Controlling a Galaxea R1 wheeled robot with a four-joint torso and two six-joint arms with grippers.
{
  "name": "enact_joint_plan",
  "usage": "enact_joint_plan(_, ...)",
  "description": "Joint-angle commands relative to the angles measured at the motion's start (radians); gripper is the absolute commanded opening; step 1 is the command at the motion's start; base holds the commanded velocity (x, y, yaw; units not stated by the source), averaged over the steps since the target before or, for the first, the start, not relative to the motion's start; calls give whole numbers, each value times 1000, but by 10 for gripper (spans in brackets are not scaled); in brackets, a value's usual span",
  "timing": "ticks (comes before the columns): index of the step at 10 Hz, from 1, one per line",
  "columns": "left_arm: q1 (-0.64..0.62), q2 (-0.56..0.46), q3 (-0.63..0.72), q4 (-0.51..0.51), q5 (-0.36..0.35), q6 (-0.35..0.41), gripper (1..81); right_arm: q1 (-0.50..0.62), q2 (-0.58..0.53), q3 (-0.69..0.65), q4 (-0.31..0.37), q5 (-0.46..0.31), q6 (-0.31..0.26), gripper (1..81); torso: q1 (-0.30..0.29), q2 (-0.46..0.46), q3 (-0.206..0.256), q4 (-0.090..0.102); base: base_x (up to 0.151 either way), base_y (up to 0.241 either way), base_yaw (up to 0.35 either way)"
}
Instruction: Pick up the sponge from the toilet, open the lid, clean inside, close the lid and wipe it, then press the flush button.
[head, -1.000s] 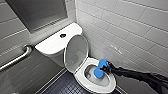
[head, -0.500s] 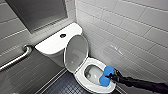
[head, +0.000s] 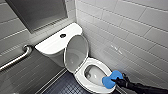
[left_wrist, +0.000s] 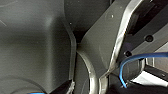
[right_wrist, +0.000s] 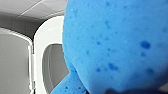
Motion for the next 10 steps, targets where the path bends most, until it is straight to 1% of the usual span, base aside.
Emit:
enact_joint_plan(1,35,-3,23,6,77,2,811,-55,-130,95,3,-80,4,10,0,0,0,0,0,0,0)
enact_joint_plan(3,35,-3,23,6,77,2,811,-126,-125,106,-3,-80,0,10,0,0,0,0,0,0,0)
enact_joint_plan(4,35,-3,21,6,77,2,811,-141,-128,124,-15,-90,-3,10,0,0,0,0,0,0,0)
enact_joint_plan(5,35,-3,23,6,75,2,811,-151,-152,167,-64,-97,-5,10,0,0,0,0,0,0,0)
enact_joint_plan(6,35,-3,21,8,75,2,811,-178,-192,236,-136,-97,-4,10,0,0,0,0,0,0,0)
enact_joint_plan(7,35,-3,21,8,75,3,811,-198,-234,276,-172,-97,-5,10,0,0,0,0,0,0,0)
enact_joint_plan(8,35,-2,21,8,75,2,811,-216,-254,289,-208,-98,-8,10,0,0,0,0,0,0,0)
enact_joint_plan(9,35,-2,23,8,75,3,811,-250,-269,283,-280,-97,-8,10,0,0,0,0,0,0,0)
enact_joint_plan(10,35,-2,23,8,74,3,811,-278,-284,275,-310,-81,-5,10,0,0,0,0,0,0,0)
